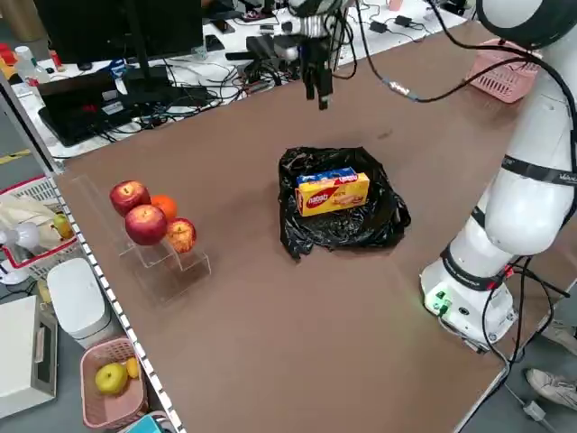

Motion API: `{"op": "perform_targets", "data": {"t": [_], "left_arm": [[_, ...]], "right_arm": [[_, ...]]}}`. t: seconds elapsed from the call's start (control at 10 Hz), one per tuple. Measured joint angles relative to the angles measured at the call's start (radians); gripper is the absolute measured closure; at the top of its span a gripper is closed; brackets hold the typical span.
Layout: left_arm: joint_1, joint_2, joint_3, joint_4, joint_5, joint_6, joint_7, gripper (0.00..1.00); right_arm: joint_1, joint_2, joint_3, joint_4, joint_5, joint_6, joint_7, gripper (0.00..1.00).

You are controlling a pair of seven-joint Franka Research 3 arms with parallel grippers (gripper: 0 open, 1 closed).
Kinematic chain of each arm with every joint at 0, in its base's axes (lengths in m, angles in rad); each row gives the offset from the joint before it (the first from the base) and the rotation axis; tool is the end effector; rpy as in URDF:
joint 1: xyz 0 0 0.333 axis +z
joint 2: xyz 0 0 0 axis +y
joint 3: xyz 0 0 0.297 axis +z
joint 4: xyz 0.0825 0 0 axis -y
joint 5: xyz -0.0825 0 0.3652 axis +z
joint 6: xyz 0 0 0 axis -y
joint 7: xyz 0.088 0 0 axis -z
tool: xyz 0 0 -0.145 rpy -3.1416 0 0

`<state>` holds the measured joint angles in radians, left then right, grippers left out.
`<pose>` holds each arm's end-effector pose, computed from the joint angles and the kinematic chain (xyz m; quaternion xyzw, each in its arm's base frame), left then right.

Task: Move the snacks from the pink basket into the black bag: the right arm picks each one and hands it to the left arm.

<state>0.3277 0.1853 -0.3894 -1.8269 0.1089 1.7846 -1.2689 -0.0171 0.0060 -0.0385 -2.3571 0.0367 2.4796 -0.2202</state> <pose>0.5541 -0.0146 0.3743 -0.8286 -0.5495 0.0732 0.0785 0.5030 -0.0273 0.2936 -0.9959 -0.0683 -0.0593 0.0039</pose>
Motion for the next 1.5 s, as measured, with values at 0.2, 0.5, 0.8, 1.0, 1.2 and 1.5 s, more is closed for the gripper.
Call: {"op": "perform_targets", "data": {"t": [0.2,0.5,0.8,1.0,1.2,1.5], "left_arm": [[0.000,-0.004,-0.028,0.056,-0.011,-0.006,0.110,0.00],[0.002,-0.024,-0.027,0.123,-0.069,-0.022,0.327,0.00],[-0.047,-0.053,0.028,0.267,-0.083,-0.078,0.683,0.00],[-0.089,-0.088,0.073,0.288,-0.123,-0.088,0.859,0.00],[-0.172,-0.121,0.163,0.303,-0.151,-0.173,1.018,0.00],[-0.194,-0.135,0.206,0.377,-0.152,-0.305,1.092,0.00]], "right_arm": [[-0.001,0.000,0.001,-0.014,0.000,0.009,0.003,0.00],[-0.015,0.009,0.000,-0.028,0.001,0.036,0.016,0.00],[-0.040,0.050,0.003,-0.049,0.001,0.078,0.016,0.00],[-0.037,0.069,0.011,-0.068,0.001,0.123,0.016,0.00],[-0.033,0.089,0.016,-0.093,0.001,0.180,0.016,0.00],[-0.024,0.122,0.017,-0.112,0.001,0.232,0.016,0.00]]}}
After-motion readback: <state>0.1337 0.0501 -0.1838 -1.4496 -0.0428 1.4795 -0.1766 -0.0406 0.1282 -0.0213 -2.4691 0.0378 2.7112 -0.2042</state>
